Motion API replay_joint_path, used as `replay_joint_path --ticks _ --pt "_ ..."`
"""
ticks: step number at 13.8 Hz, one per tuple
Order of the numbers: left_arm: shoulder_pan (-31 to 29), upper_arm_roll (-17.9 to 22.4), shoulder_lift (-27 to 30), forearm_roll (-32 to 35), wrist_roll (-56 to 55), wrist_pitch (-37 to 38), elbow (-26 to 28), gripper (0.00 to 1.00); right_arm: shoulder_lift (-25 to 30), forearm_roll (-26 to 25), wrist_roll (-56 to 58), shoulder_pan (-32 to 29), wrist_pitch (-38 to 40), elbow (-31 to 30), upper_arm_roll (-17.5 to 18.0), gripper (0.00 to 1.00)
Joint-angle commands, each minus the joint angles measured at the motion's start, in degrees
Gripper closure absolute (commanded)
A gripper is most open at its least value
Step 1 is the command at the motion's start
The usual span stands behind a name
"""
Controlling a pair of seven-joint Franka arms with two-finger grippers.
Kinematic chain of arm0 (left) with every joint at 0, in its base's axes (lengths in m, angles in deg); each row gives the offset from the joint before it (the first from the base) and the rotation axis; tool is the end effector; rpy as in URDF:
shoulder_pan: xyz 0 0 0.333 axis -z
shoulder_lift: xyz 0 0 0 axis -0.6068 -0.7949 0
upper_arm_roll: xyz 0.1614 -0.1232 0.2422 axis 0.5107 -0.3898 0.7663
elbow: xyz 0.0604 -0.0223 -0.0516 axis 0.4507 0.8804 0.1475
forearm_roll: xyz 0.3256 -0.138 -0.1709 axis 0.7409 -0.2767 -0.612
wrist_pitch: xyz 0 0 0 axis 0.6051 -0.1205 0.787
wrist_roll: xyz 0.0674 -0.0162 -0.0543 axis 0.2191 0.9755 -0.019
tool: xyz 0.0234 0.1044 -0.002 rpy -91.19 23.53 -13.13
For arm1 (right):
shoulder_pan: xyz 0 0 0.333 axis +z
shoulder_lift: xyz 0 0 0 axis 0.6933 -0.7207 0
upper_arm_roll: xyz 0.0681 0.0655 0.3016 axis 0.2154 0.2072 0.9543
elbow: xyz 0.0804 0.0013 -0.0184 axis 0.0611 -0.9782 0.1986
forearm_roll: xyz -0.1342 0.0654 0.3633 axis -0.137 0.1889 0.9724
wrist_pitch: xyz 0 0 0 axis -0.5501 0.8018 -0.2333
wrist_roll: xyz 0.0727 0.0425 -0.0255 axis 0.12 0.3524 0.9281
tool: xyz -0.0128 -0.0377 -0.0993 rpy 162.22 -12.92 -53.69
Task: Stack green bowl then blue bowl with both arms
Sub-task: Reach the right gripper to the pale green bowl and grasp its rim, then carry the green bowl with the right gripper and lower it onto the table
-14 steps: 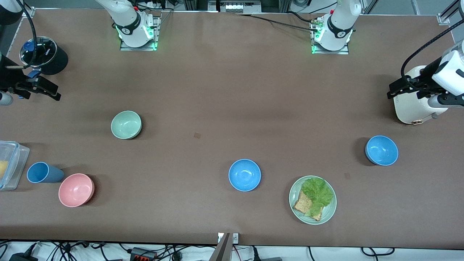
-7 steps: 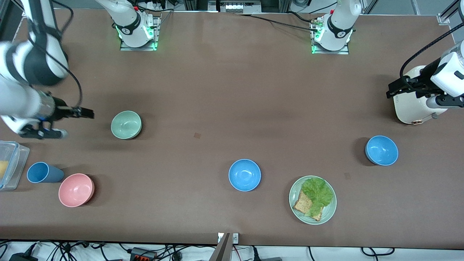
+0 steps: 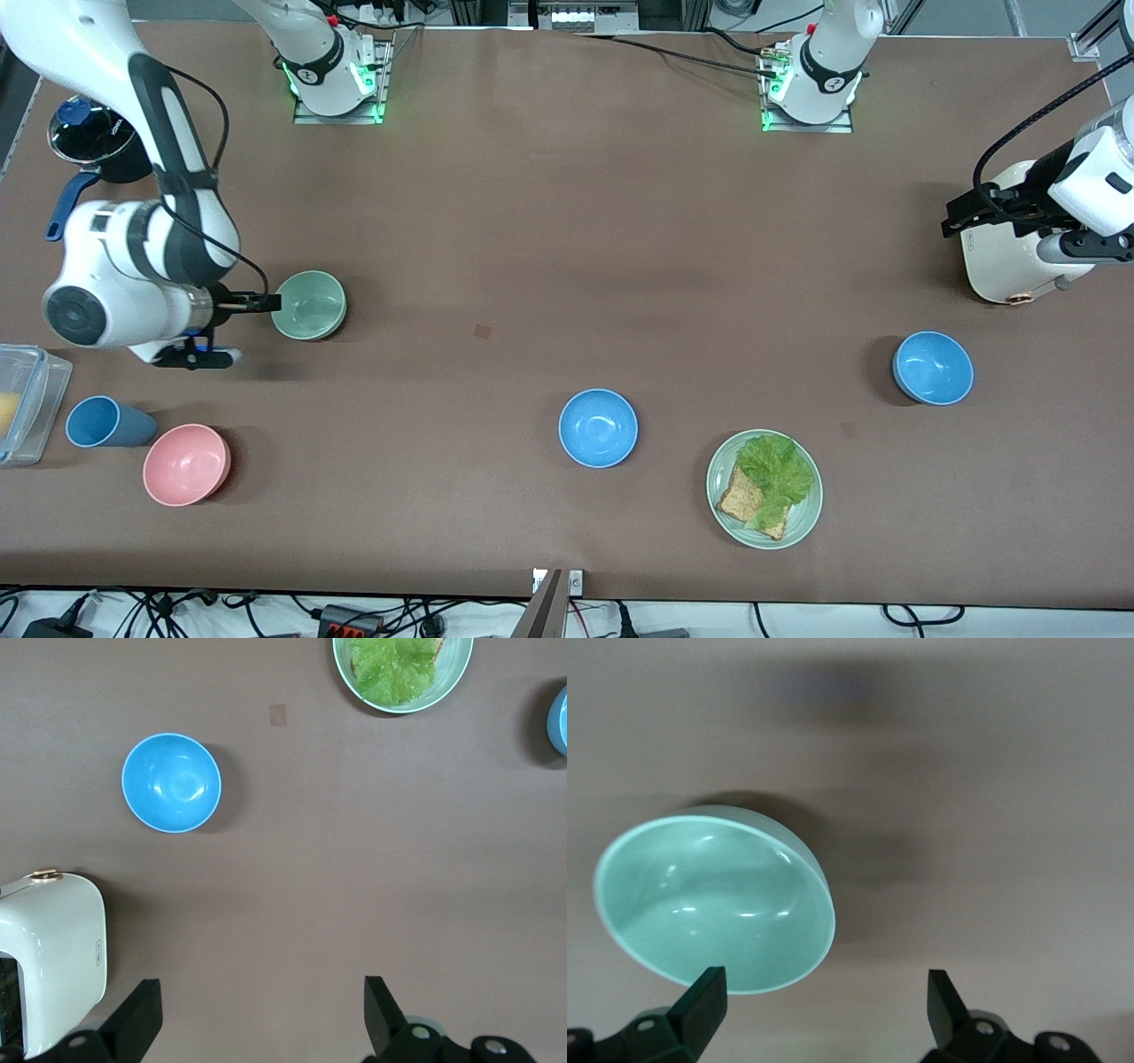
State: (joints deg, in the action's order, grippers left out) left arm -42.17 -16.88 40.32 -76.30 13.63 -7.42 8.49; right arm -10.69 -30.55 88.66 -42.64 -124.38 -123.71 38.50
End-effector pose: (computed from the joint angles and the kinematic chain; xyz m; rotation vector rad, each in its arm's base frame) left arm 0.5497 0.0066 0.5691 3.0905 0.0632 -0.1415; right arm 0.5990 -0.0185 0.2472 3.0462 -0.0296 -0.6687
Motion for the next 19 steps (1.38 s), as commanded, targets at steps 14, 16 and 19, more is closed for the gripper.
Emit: replay_joint_path --ticks 14,16,19 --pt "-0.7 0.8 -1.2 -0.5 0.5 3.8 -1.5 0.0 -2.6 0.3 -2.9 1.7 3.9 3.8 6.4 1.0" --pt "-1.6 0.9 -1.5 -0.5 0.5 4.9 -1.4 0.0 -2.5 0.4 -5.9 2.3 8.0 8.2 12.9 1.0" --pt "-2.1 0.9 -2.4 -0.5 1.1 7.5 -1.4 0.0 -2.6 7.8 -6.3 3.8 6.3 8.8 18.8 1.0"
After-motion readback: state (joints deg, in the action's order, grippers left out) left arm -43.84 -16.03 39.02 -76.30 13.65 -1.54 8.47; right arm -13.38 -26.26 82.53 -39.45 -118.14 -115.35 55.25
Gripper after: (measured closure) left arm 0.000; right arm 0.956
